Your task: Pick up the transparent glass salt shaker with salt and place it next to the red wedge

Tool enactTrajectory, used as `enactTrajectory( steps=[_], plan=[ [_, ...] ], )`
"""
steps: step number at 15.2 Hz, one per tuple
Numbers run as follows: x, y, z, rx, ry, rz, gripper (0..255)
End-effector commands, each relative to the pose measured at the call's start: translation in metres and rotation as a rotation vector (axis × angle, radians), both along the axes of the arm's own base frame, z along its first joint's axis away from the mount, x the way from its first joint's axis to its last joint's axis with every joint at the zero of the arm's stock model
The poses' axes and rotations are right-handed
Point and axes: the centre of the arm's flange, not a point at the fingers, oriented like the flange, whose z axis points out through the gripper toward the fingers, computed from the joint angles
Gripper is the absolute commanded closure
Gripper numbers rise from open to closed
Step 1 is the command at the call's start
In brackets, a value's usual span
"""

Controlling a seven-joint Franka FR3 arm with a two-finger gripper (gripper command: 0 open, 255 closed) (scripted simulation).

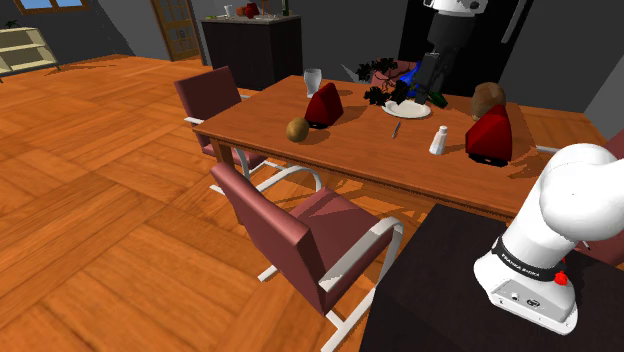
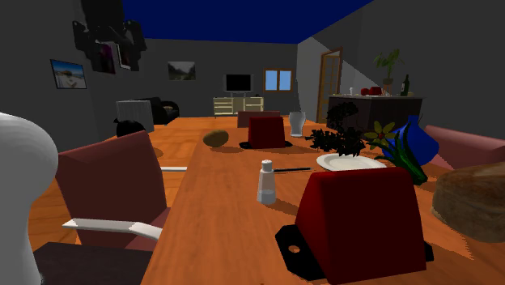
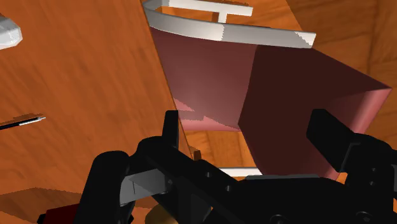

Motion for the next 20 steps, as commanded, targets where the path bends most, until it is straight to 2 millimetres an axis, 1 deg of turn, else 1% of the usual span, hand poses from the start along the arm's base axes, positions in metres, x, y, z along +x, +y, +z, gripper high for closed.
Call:
enactTrajectory(
  steps=[1,20],
  plan=[
    [0.000,0.000,0.000,0.000,0.000,0.000,0],
    [-0.008,-0.206,-0.136,-0.023,-0.084,-0.092,0]
  ],
)
